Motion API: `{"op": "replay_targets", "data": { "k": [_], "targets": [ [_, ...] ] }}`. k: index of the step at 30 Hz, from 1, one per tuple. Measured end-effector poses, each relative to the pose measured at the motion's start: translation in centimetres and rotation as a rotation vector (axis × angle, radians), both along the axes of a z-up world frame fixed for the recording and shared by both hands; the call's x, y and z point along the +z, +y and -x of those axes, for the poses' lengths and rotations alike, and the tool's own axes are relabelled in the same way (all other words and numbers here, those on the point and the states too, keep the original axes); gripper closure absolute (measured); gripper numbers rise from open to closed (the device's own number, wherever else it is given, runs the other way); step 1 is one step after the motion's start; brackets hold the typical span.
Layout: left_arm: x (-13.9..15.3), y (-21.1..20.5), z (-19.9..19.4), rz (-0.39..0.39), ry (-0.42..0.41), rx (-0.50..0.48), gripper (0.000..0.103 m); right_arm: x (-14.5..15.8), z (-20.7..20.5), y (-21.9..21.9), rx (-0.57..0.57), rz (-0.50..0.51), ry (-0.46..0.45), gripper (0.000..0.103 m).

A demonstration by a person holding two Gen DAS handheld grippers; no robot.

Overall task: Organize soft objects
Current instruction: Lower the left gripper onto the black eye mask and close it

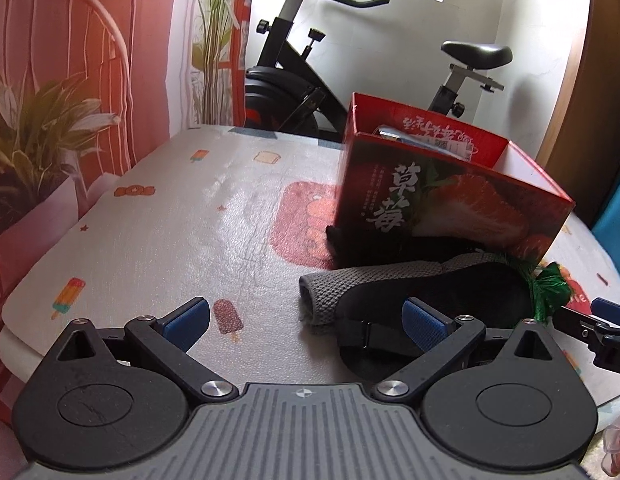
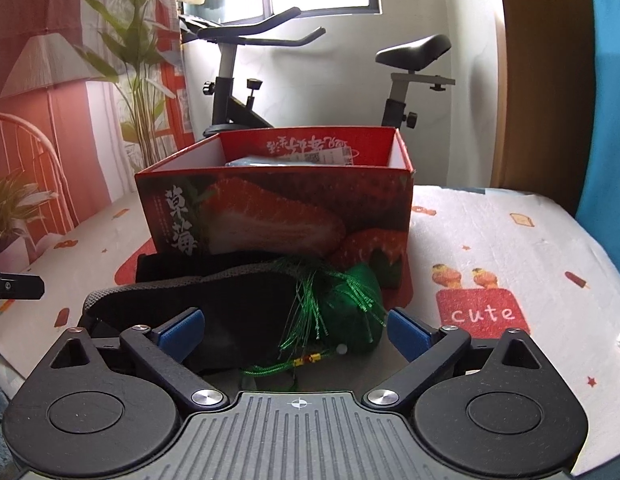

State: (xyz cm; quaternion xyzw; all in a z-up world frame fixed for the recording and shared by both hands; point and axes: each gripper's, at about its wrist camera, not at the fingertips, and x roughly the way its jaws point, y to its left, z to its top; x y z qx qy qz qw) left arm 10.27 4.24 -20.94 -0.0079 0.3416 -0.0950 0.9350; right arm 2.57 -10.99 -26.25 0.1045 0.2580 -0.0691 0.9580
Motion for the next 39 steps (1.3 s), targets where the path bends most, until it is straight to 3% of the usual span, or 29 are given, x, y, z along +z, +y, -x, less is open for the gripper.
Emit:
{"op": "replay_targets", "data": {
  "k": [8, 13, 22, 35, 39],
  "targets": [
    [0.0, 0.1, 0.2, -0.005, -0.013, 0.000, 0.000, -0.5, -0.3, 1.0, 0.063, 0.018, 0.003, 0.026],
    [-0.2, -0.2, 0.1, -0.015, -0.005, -0.015, 0.006, -0.2, -0.9, 0.8, 0.105, -0.007, -0.021, 0.049],
    [-1.0, -0.3, -0.3, -0.021, 0.021, -0.026, 0.008, -1.1, -5.7, 2.1, 0.248, -0.033, 0.013, 0.048],
    [-2.5, -1.5, -1.1, -0.022, 0.069, -0.067, 0.020, -3.3, -6.3, -2.3, 0.114, -0.122, 0.018, 0.041],
    [-2.6, -1.7, -1.3, 0.000, 0.079, -0.088, 0.026, -3.6, -6.0, -2.7, 0.098, -0.117, 0.006, 0.030]
  ]
}}
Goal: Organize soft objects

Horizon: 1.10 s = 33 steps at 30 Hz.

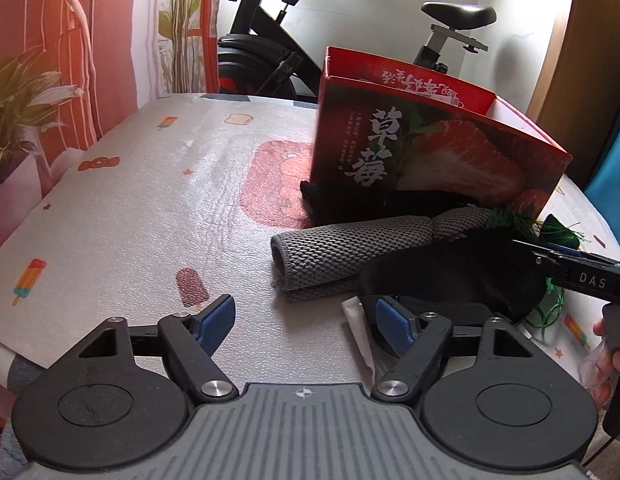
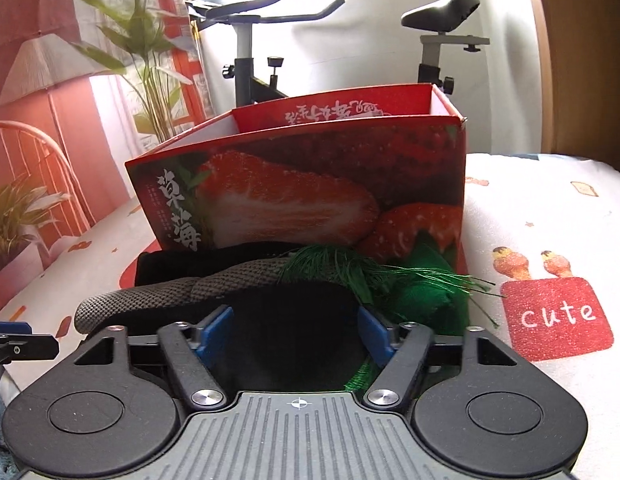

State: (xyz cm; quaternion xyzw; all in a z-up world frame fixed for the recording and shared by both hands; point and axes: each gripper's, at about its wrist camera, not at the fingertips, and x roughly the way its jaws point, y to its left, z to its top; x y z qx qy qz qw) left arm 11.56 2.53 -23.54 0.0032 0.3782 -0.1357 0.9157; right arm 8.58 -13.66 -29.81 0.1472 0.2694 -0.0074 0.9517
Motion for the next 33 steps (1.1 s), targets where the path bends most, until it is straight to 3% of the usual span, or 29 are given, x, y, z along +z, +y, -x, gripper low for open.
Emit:
{"op": "replay_targets", "data": {
  "k": [8, 17, 22, 24, 26, 29, 33],
  "targets": [
    [-0.7, -1.3, -0.7, 0.075, 0.063, -0.073, 0.048, -0.7, 0.2, 0.1, 0.009, -0.009, 0.019, 0.030],
    [-2.4, -2.2, -2.4, 0.130, 0.164, -0.081, 0.048, -1.4, 0.2, 0.5, 0.045, -0.056, 0.034, 0.031],
    [-2.2, -2.8, -2.8, 0.165, 0.166, -0.096, 0.048, -1.4, 0.0, 1.4, 0.080, -0.039, 0.037, 0.032],
    [-2.0, -3.2, -2.6, 0.144, 0.140, -0.101, 0.056, -1.4, 0.0, 1.6, 0.089, -0.032, 0.038, 0.032],
    [-1.9, -3.2, -2.5, 0.117, 0.120, -0.089, 0.082, -1.3, 0.0, 1.6, 0.091, -0.028, 0.039, 0.032],
    [-1.7, -2.3, -2.5, 0.143, 0.108, -0.072, 0.088, -1.3, 0.1, 1.6, 0.087, -0.029, 0.035, 0.033],
    [-1.1, -2.2, -2.2, 0.101, 0.062, -0.067, 0.090, -1.2, 0.2, 1.3, 0.081, -0.037, 0.024, 0.033]
  ]
}}
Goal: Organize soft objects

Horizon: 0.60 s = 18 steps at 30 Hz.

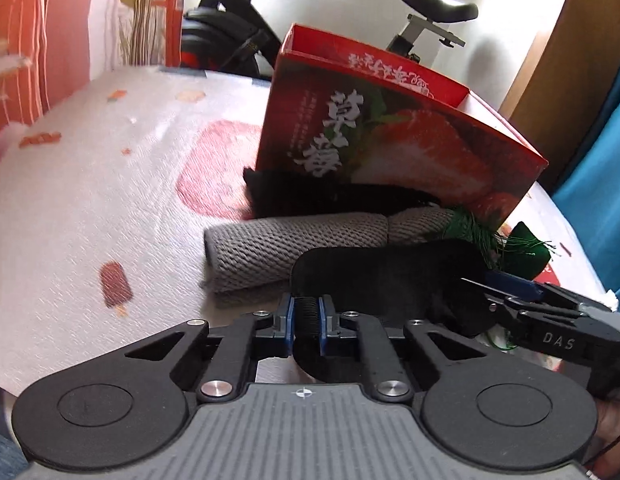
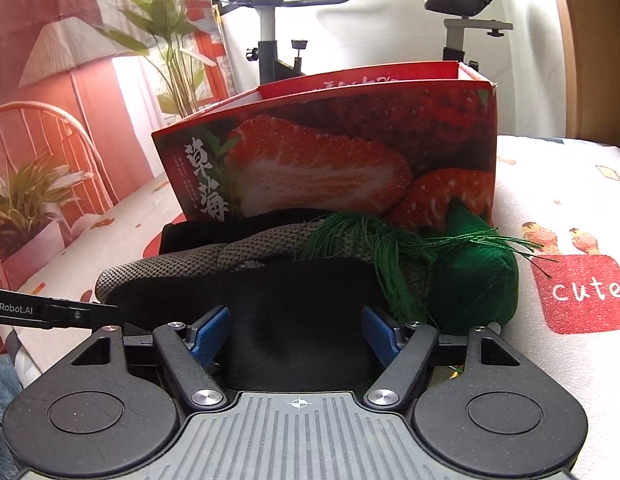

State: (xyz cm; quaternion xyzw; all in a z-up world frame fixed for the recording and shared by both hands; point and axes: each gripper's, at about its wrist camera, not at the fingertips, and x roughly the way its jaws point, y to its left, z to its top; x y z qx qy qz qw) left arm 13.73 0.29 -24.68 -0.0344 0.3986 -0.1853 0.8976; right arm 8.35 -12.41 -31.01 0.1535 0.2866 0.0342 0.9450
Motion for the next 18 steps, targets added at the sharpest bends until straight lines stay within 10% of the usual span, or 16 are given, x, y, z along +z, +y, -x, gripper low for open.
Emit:
{"op": "replay_targets", "data": {
  "k": [18],
  "targets": [
    [0.0, 3.5, -0.4, -0.077, 0.008, 0.176, 0.090, -0.5, 0.2, -1.1, -0.056, -0.026, 0.024, 0.033]
  ]
}}
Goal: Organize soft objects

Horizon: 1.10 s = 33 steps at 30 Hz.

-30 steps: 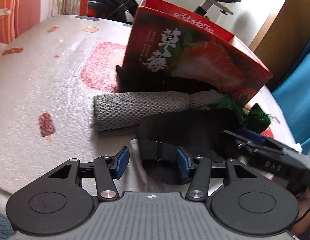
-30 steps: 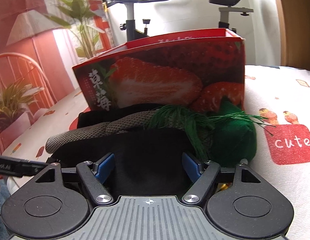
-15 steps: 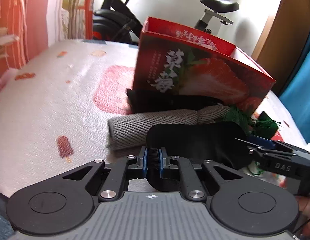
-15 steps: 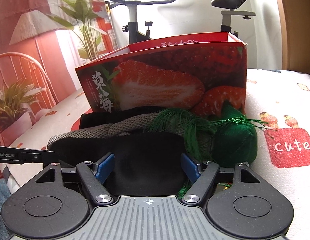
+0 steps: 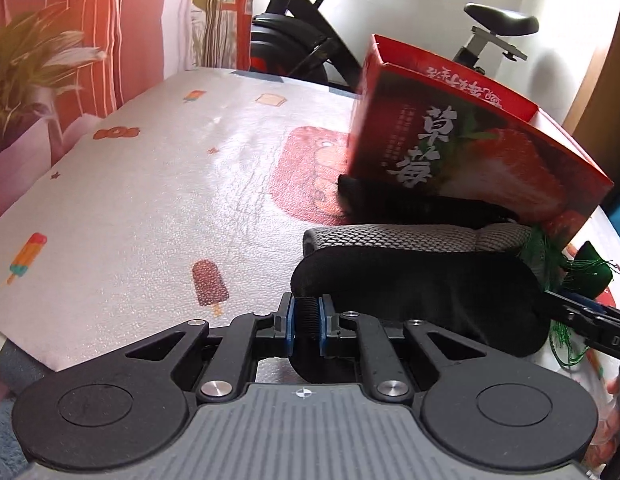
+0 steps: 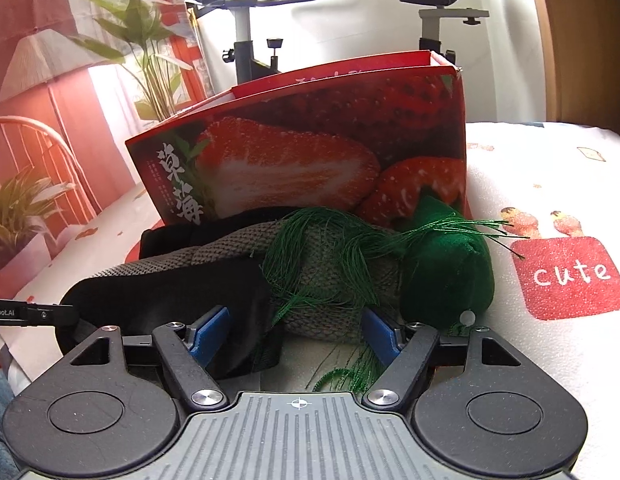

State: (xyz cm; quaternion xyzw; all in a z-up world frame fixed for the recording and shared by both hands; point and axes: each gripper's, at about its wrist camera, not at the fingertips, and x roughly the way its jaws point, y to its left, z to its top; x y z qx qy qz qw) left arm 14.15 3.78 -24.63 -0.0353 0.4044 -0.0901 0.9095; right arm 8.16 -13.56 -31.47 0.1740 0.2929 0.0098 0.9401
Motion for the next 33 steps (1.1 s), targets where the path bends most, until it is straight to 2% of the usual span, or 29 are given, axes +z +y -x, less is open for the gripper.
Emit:
{"op": "replay_targets", "data": {
  "k": [6, 11, 18, 26, 27, 29, 30, 31, 33],
  "targets": [
    [-0.3, 0.2, 0.0, -0.010, 0.010, 0.006, 0.090, 0.9, 0.6, 1.1, 0.036, 0.034, -0.042, 0.033],
    [-0.5, 0.6, 0.0, 0.005, 0.022, 0.017, 0.089, 1.0, 0.4, 2.4, 0.101, 0.031, -0.025, 0.036],
    [-0.8, 0.4, -0.1, -0.005, 0.025, 0.016, 0.088, 0.5, 0.1, 2.4, 0.116, -0.058, 0.004, 0.038],
    [-0.8, 0.3, 0.0, -0.015, 0.020, 0.013, 0.087, -0.1, -0.8, 1.9, 0.113, -0.207, 0.019, 0.038],
    [-0.8, 0.3, 0.0, -0.015, 0.019, 0.012, 0.087, -0.2, -1.0, 1.6, 0.103, -0.232, 0.016, 0.040],
    [-0.8, 0.4, 0.1, -0.009, 0.017, 0.014, 0.087, -0.2, -1.1, 1.4, 0.089, -0.253, 0.011, 0.053],
    [-0.7, 0.4, 0.1, -0.007, 0.015, 0.014, 0.087, -0.1, -1.1, 1.5, 0.086, -0.235, 0.010, 0.066],
    [-0.7, 0.4, 0.1, -0.007, 0.012, 0.016, 0.088, 0.1, -1.0, 1.7, 0.086, -0.199, 0.013, 0.074],
    [-0.5, 0.4, 0.3, -0.014, 0.007, 0.021, 0.088, 0.4, -0.8, 2.3, 0.090, -0.121, 0.023, 0.075]
  ]
}}
